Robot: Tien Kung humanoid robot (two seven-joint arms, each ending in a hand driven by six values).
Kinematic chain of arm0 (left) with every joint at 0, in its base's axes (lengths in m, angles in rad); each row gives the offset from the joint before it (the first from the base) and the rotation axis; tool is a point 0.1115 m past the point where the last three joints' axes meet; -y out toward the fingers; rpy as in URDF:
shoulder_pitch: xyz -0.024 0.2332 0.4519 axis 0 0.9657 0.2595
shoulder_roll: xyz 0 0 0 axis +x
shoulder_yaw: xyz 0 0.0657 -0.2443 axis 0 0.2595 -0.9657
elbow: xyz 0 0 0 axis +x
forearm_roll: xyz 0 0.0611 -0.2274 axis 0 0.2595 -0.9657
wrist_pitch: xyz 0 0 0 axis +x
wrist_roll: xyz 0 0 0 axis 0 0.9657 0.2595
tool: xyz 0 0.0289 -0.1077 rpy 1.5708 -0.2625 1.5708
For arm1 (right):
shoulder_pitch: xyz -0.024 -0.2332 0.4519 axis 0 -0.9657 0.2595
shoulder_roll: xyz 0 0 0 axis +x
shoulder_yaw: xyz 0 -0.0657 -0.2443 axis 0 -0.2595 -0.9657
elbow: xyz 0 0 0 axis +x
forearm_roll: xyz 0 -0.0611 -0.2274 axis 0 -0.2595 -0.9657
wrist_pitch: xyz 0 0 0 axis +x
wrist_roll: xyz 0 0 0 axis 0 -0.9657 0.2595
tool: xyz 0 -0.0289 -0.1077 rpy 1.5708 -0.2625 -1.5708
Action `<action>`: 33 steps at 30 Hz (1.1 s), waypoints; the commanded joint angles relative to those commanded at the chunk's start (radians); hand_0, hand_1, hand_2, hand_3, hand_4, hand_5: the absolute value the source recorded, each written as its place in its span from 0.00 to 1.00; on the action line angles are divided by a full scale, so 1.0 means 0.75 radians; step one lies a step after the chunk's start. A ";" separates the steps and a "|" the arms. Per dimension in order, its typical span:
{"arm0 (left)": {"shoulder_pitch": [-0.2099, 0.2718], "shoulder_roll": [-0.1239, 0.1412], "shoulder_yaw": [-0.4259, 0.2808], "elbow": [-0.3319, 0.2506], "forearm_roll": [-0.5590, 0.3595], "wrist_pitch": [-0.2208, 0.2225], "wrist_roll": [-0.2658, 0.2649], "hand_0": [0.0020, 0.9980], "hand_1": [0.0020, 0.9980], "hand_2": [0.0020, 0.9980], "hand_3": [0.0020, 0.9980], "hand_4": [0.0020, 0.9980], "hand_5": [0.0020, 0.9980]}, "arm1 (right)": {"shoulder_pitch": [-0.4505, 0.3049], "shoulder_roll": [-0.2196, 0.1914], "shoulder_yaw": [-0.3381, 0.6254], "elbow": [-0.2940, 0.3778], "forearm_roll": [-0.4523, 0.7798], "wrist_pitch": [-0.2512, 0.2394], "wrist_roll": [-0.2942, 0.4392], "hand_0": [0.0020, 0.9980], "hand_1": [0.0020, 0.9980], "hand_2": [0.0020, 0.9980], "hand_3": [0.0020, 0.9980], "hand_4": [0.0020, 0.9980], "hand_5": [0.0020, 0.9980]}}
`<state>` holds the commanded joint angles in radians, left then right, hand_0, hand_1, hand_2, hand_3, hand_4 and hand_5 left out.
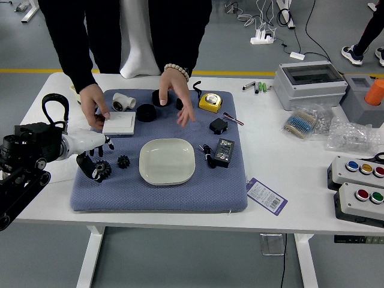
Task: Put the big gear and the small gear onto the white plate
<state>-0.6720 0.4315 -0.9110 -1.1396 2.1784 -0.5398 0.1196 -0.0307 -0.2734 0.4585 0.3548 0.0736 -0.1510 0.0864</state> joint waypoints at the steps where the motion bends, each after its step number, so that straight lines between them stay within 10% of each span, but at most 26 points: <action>1: 0.000 -0.003 0.005 0.006 0.000 0.005 -0.002 0.44 0.52 0.55 0.81 0.98 0.23 | 0.000 0.000 0.000 0.000 -0.001 0.000 0.000 0.74 0.74 0.77 0.64 0.92 0.76; 5: -0.001 -0.010 0.026 0.031 -0.009 0.032 -0.008 0.44 0.52 0.55 0.81 0.98 0.23 | 0.001 0.001 0.000 0.000 0.001 0.000 0.000 0.74 0.74 0.77 0.64 0.92 0.76; 6: -0.001 -0.010 0.029 0.035 -0.010 0.035 -0.008 0.40 0.43 0.48 0.60 0.87 0.18 | 0.001 0.001 -0.001 0.000 0.001 0.000 0.000 0.74 0.74 0.77 0.64 0.92 0.75; 33: -0.003 -0.003 0.039 0.032 -0.052 0.049 -0.019 0.30 0.34 0.40 0.51 0.60 0.04 | -0.009 0.001 -0.007 0.001 0.004 -0.002 0.000 0.74 0.74 0.77 0.64 0.91 0.75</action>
<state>-0.6745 0.4291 -0.8815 -1.1160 2.1396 -0.5028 0.1052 -0.0373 -0.2724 0.4535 0.3553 0.0766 -0.1524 0.0864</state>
